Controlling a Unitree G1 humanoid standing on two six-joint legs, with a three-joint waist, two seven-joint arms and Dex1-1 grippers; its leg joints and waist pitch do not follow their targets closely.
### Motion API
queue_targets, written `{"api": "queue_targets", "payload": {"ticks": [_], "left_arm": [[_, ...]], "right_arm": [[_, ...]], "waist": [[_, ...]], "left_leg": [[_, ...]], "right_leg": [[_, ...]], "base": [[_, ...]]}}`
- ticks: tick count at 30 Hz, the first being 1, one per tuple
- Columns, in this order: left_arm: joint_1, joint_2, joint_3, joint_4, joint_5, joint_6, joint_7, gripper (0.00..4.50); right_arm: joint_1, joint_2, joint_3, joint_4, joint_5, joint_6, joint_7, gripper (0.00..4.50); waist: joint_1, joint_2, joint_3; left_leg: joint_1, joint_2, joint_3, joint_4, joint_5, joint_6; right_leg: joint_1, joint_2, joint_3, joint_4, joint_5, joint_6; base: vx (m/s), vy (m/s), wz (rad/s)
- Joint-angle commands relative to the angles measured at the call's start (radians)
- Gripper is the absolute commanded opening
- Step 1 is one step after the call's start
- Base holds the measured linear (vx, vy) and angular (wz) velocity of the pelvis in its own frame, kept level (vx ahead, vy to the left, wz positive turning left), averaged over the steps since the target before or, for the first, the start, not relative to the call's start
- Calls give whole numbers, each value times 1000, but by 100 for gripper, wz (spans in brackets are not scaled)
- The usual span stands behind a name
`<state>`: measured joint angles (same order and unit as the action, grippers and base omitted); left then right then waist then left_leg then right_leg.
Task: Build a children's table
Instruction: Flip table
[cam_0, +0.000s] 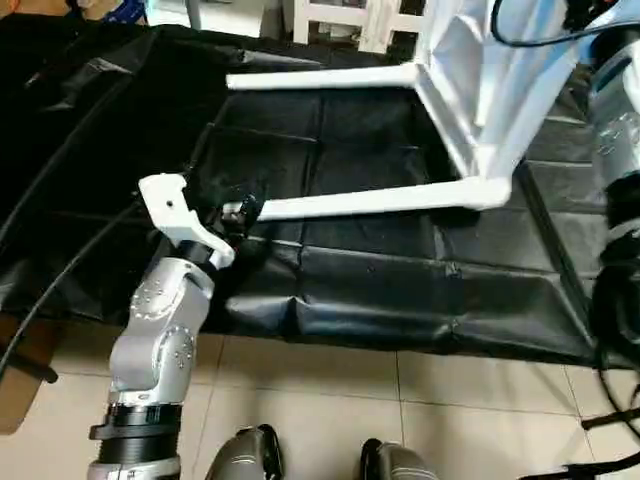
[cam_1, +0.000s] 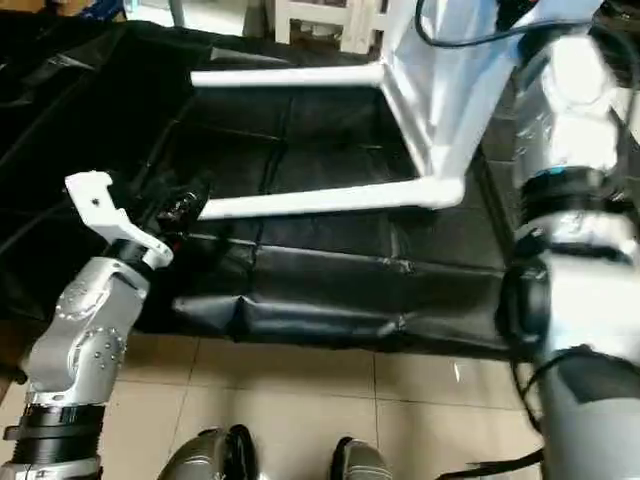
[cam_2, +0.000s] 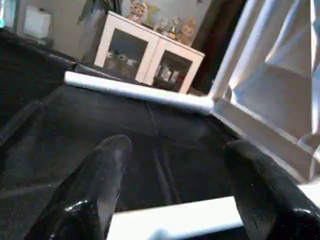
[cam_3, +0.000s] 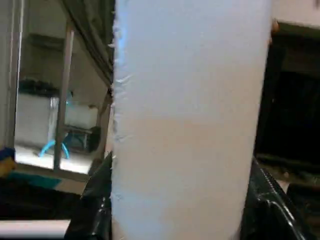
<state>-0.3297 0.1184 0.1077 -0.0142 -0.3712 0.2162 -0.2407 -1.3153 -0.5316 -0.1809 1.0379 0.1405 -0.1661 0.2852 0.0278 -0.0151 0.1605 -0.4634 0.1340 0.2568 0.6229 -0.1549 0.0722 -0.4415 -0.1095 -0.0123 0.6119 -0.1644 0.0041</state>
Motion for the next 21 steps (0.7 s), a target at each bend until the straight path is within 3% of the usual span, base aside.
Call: {"api": "queue_targets", "payload": {"ticks": [1, 5, 8, 10, 12, 14, 16, 18, 21], "left_arm": [[-12, 11, -23, -15, 17, -3, -21, 349], [-15, 24, -50, -31, 38, 5, -30, 349], [-18, 28, -58, -34, 51, 3, -30, 349], [-18, 27, -57, -35, 52, 4, -30, 349], [-13, 31, -64, -45, 58, 9, -33, 349], [-7, 40, -74, -52, 68, 11, -37, 349], [-5, 40, -76, -55, 67, 14, -38, 349], [-4, 42, -78, -59, 69, 16, -38, 349], [-2, 43, -79, -66, 72, 19, -39, 349]], "right_arm": [[-91, -75, 128, -71, -168, -130, 87, 160], [-172, -116, 227, -4, -296, -187, 100, 161], [-217, -138, 280, 35, -368, -214, 66, 164], [-225, -142, 290, 43, -380, -219, 58, 164], [-265, -164, 355, 80, -459, -242, 10, 165], [-300, -182, 429, 108, -549, -256, -31, 165], [-316, -189, 460, 124, -586, -259, -51, 166], [-332, -194, 492, 139, -624, -255, -63, 166], [-350, -196, 525, 162, -658, -249, -67, 166]], "waist": [[-9, -27, -108], [-9, -23, -104], [-6, -22, -99], [-5, -19, -93], [-8, -21, -86], [-10, -18, -83], [-9, -17, -79], [-12, -17, -77], [-24, -20, -76]], "left_leg": [[72, 83, -57, -71, -160, 52], [78, 86, -54, -68, -171, 66], [82, 88, -54, -71, -215, 54], [88, 90, -55, -77, -266, 25], [96, 89, -56, -82, -363, -20], [110, 89, -63, -89, -499, -105], [113, 89, -63, -97, -564, -148], [106, 87, -69, -105, -627, -191], [88, 86, -80, -114, -684, -224]], "right_leg": [[44, -30, 14, -45, -70, -212], [31, -27, 15, -48, -94, -220], [24, -26, 15, -52, -143, -208], [17, -22, 15, -58, -188, -191], [6, -19, 16, -64, -266, -169], [-10, -15, 15, -71, -357, -124], [-18, -10, 14, -73, -375, -97], [-19, -12, 12, -70, -410, -66], [-9, -17, 7, -66, -446, -48]], "base": [[0, 0, 0], [0, 0, 0], [0, 0, 0], [0, 0, 0], [0, 0, 0], [0, 0, 0], [0, 0, 0], [0, 0, 0], [0, 0, 0]]}}
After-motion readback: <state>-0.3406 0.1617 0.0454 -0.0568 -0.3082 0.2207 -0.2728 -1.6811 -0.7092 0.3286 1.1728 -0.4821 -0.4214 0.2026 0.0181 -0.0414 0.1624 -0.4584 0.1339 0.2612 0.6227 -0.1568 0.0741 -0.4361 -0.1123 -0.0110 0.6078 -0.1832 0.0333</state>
